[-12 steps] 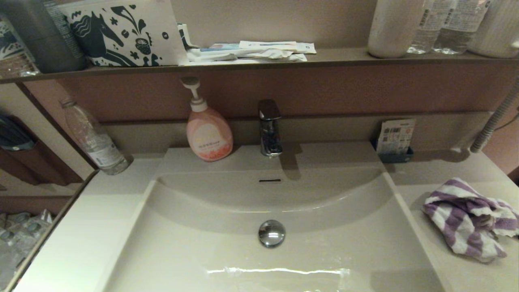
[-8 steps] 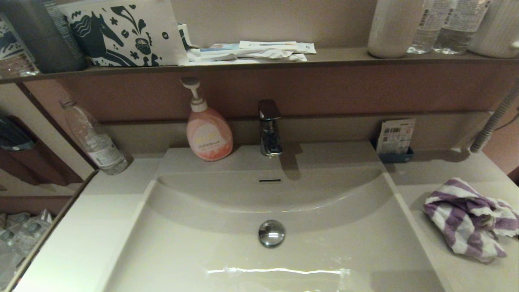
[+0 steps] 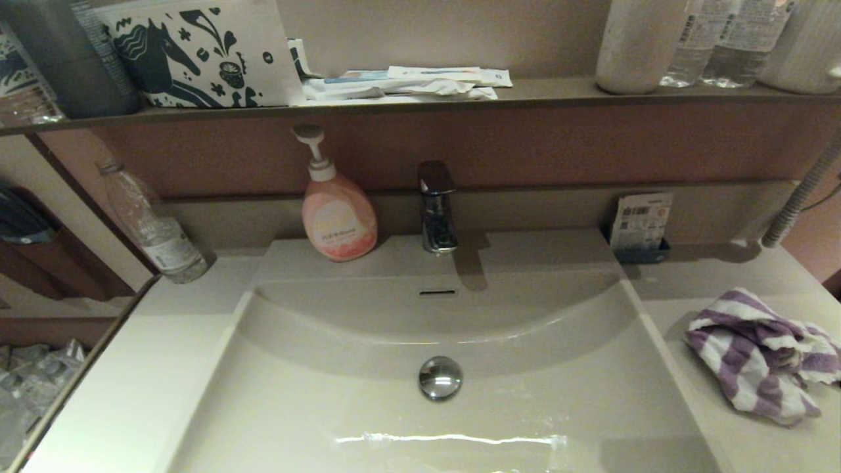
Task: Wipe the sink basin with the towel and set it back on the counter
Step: Turn on the faucet
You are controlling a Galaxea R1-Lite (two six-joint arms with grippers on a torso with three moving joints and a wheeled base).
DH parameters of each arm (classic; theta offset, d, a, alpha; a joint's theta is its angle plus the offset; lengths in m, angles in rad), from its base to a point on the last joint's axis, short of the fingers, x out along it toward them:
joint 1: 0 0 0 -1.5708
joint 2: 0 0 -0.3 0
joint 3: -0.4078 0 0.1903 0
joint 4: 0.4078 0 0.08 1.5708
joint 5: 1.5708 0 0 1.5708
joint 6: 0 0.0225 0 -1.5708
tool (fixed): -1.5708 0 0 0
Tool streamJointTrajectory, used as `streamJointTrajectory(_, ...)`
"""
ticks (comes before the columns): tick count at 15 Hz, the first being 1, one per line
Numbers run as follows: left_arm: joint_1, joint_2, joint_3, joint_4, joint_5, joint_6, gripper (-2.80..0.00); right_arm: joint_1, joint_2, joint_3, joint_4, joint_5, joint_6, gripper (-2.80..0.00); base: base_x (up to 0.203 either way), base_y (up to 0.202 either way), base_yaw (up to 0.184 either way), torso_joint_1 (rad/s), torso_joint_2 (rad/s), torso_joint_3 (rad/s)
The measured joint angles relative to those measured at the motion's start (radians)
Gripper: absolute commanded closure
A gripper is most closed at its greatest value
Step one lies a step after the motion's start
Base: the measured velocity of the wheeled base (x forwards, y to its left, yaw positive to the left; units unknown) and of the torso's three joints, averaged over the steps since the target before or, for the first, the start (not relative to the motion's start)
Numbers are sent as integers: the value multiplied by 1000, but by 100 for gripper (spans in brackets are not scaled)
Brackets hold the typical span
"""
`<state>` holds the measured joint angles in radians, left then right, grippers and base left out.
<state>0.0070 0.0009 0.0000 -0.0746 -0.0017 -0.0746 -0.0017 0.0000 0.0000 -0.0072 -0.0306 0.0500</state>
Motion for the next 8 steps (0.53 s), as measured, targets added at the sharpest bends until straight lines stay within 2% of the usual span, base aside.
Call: streamJointTrajectory(8,0,0,0,-4,13,6,0,0,0,0,0,0,0,0,0,0,0,0,0,0)
